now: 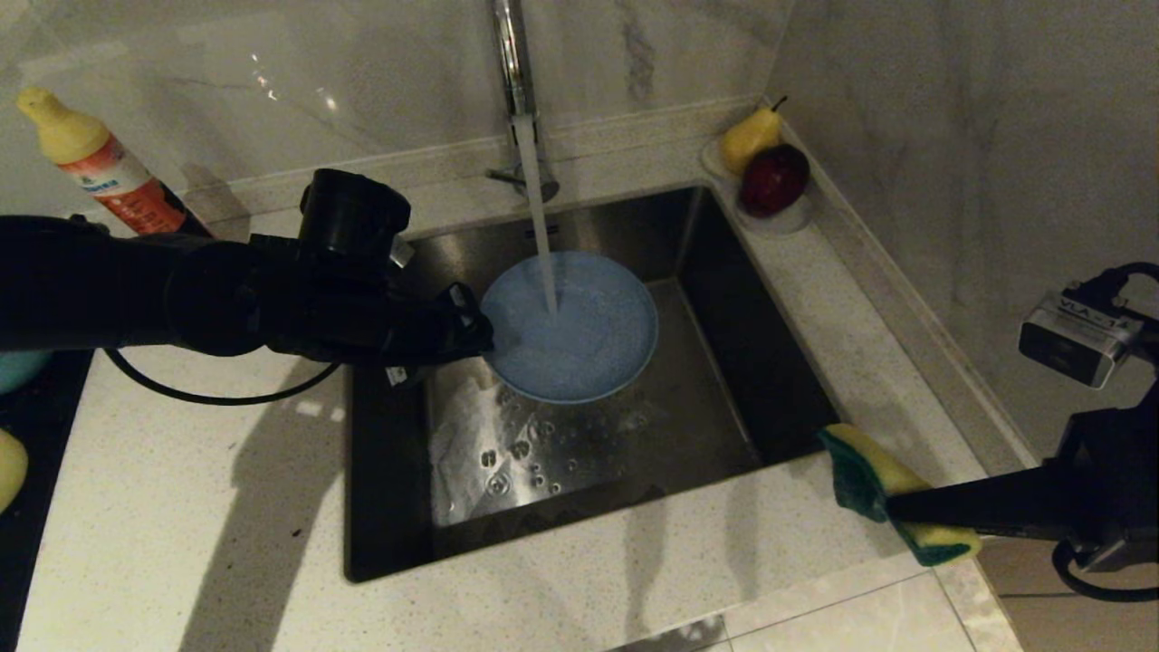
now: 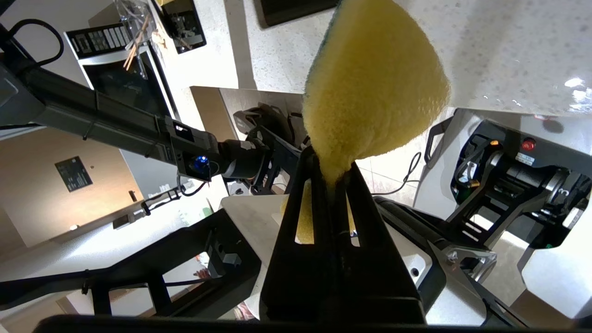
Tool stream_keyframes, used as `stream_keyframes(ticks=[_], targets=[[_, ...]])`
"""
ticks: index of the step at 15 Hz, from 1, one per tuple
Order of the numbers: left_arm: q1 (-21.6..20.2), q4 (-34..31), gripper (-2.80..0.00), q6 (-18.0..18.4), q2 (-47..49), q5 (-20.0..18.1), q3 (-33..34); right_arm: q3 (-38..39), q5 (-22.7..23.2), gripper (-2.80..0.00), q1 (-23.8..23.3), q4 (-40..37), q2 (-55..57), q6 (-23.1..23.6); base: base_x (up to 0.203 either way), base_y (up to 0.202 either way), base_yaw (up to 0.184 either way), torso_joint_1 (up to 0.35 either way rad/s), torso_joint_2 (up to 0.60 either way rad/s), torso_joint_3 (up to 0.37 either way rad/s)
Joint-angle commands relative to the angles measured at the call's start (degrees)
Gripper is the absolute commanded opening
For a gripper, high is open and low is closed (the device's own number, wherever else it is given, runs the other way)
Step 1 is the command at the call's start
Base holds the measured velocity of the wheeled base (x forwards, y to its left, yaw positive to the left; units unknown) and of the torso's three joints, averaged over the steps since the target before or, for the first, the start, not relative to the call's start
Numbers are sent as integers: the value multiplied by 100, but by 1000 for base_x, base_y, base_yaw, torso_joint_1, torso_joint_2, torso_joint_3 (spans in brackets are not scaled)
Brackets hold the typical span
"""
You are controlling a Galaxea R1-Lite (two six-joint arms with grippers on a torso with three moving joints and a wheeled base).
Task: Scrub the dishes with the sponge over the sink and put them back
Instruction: Wash the plate
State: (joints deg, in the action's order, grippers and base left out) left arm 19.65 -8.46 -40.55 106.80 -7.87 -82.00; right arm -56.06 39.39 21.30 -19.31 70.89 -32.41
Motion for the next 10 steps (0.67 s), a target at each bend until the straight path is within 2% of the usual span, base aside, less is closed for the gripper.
stream_keyframes(ticks=[1, 4, 8, 10], targets=[[13, -22, -280, -24, -13, 207, 68, 17, 24, -280, 5, -11, 30, -20, 0, 0, 0, 0, 0, 0], [-30, -65, -280, 79, -233, 1192, 94, 54, 24, -280, 6, 21, 74, -12, 0, 0, 0, 0, 0, 0], [-219, -52, -280, 1015, -582, 2563, 271, 248, 7, -280, -3, 338, 117, -38, 0, 0, 0, 0, 0, 0], [-330, -38, -280, 1351, -819, 2921, 286, 307, 1, -280, -3, 367, 159, -38, 0, 0, 0, 0, 0, 0]])
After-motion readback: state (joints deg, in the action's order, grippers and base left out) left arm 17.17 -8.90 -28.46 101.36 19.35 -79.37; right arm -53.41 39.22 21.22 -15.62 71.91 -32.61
